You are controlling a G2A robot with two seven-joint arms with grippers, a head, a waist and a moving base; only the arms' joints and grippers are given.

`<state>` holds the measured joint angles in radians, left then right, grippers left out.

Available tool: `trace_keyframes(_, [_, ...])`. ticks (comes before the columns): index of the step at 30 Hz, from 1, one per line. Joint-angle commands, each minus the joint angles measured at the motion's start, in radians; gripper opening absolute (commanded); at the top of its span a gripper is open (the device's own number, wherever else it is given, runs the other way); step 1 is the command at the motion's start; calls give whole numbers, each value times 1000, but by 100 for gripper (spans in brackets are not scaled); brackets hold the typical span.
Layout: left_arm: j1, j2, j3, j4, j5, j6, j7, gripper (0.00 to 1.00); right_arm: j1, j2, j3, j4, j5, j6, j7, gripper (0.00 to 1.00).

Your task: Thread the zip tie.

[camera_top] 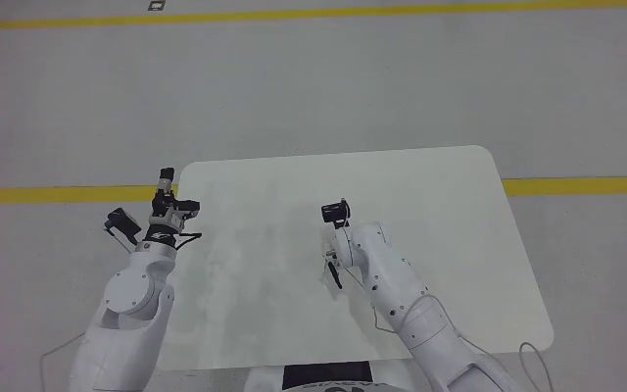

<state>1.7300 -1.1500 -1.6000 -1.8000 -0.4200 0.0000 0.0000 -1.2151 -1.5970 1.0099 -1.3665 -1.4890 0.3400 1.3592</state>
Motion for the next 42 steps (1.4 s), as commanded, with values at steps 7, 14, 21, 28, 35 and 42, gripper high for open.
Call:
trace_keyframes(7, [0, 0, 0, 0, 0, 0, 0, 100, -3, -8, 9, -4, -7, 0, 2, 0])
trace_keyframes(14, [0, 0, 0, 0, 0, 0, 0, 100, -29, -5, 26, -61, 0, -11, -5, 0])
trace_keyframes(21, [0, 0, 0, 0, 0, 0, 0, 100, -66, 3, 60, -121, 29, -49, -14, 0])
trace_keyframes(28, [0, 0, 0, 0, 0, 0, 0, 100, -90, 9, 79, -158, 60, -81, -34, 0])
trace_keyframes(35, [0, 0, 0, 0, 0, 0, 0, 100, -103, 13, 80, -179, 66, -89, -63, 0])
trace_keyframes(42, [0, 0, 0, 0, 0, 0, 0, 100, -125, 17, 77, -221, 45, -79, -101, 0])
